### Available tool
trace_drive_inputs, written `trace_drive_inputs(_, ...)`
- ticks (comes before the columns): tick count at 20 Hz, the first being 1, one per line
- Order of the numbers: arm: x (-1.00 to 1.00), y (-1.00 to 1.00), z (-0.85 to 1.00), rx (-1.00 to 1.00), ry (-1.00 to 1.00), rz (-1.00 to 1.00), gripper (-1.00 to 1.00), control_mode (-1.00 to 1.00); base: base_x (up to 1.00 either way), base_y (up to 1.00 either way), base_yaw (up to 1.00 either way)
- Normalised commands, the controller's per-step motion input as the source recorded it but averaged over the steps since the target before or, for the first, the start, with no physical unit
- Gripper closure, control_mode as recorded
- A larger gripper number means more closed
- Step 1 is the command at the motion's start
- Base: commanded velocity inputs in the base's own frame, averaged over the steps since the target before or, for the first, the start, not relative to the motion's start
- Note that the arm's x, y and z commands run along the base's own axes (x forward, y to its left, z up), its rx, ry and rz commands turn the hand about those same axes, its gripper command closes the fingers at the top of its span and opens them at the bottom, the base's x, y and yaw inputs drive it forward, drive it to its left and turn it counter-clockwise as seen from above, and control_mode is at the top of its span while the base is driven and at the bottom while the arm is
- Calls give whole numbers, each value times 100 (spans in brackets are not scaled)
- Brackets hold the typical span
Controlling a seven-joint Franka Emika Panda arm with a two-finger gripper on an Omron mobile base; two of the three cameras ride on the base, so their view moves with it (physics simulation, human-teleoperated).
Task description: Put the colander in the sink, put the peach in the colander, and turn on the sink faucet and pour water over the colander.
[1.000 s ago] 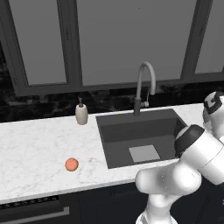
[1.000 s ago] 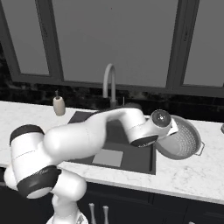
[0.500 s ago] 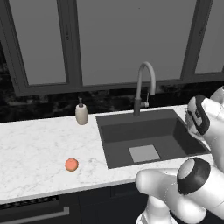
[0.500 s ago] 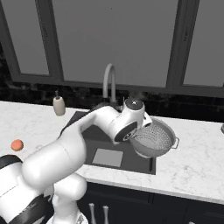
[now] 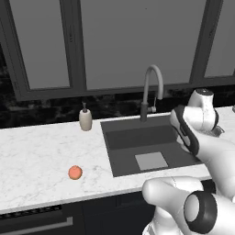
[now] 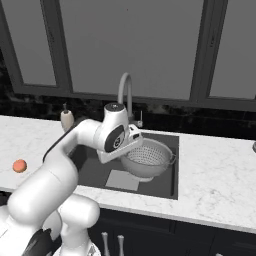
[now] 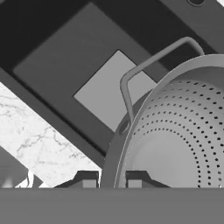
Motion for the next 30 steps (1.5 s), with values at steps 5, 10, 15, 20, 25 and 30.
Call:
trace_drive_inputs(5, 1, 67, -14, -6, 2, 5, 100, -100, 0, 0, 0)
trace_drive_inputs(10, 1, 46, -20, -2, 0, 7, 100, -100, 0, 0, 0)
trace_drive_inputs(15, 0, 37, -18, 0, -1, 10, 100, -100, 0, 0, 0)
trace_drive_inputs(20, 10, 32, -15, 0, 0, 12, 100, -100, 0, 0, 0)
trace_drive_inputs(25, 27, 16, -15, 0, 0, 21, 100, -100, 0, 0, 0)
trace_drive_inputs(30, 51, 0, -19, 0, 0, 6, 100, -100, 0, 0, 0)
